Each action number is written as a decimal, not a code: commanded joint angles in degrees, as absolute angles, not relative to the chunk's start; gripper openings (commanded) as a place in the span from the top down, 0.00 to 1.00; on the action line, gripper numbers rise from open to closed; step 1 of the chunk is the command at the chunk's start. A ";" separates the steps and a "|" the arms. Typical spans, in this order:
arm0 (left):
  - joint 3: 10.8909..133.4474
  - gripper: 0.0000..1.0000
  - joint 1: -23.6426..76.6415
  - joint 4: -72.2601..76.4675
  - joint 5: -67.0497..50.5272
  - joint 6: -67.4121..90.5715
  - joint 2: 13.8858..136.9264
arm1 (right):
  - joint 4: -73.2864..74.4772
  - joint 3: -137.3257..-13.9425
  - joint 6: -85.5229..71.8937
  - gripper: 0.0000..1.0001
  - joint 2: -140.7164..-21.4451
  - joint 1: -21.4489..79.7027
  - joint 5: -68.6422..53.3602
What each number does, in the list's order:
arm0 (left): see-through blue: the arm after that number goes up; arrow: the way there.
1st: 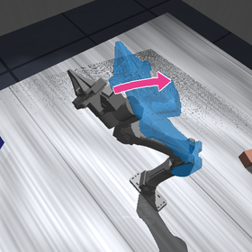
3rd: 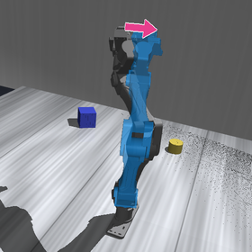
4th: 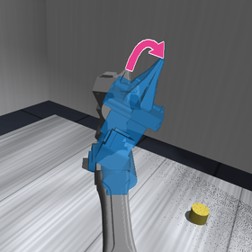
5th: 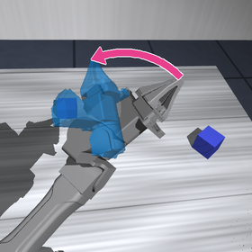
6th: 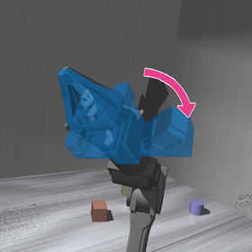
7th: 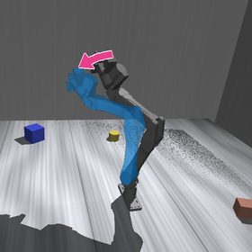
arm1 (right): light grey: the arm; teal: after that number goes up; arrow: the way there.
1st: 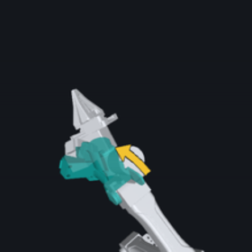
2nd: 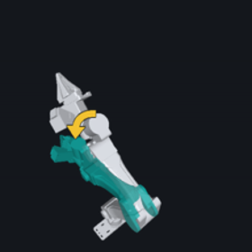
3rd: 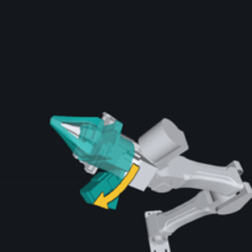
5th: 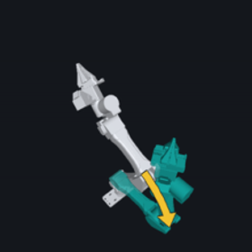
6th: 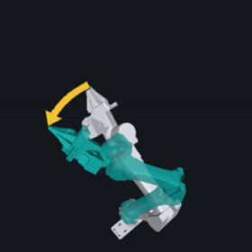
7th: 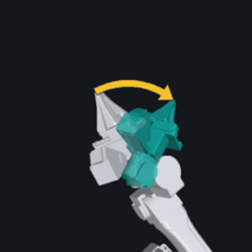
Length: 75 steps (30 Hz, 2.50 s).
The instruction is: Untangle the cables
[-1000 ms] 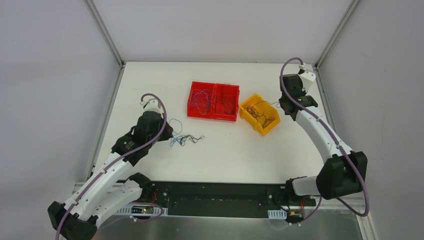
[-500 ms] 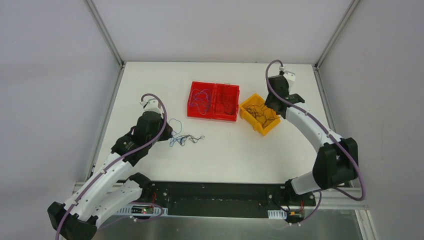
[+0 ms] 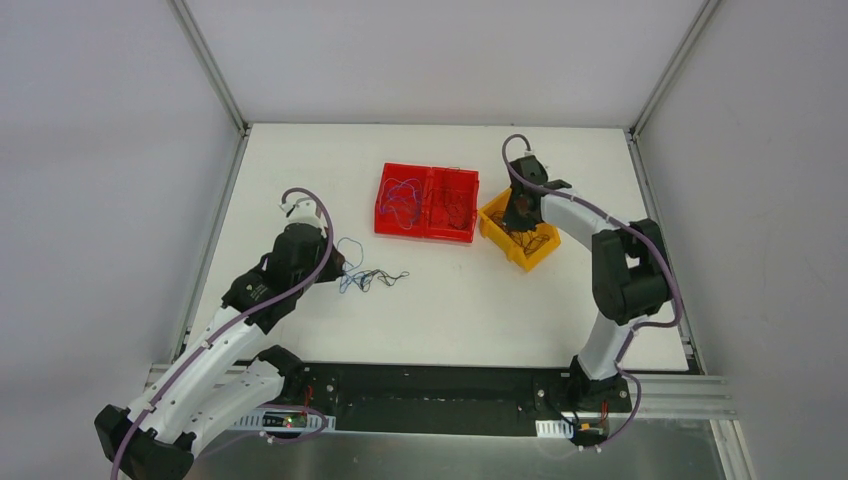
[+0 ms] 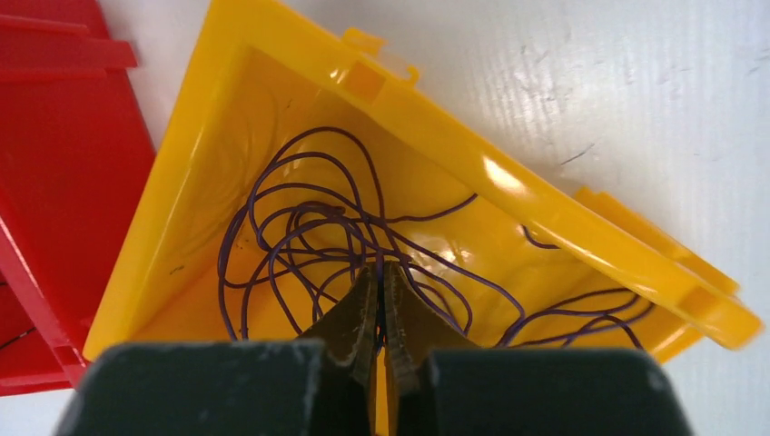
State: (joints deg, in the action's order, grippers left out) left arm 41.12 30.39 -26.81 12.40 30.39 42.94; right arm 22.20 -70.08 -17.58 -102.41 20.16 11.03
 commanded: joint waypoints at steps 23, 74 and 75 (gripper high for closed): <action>45.41 1.00 39.40 -19.33 0.36 25.31 46.89 | 19.23 -65.20 -16.91 0.27 -75.58 20.18 7.89; 45.14 1.00 48.47 -12.46 5.40 24.79 49.78 | -6.40 -37.65 -23.14 0.36 -72.50 50.69 -1.09; 45.03 1.00 48.43 -12.52 5.72 24.97 49.63 | -6.69 -38.30 -23.00 0.36 -74.05 51.91 0.57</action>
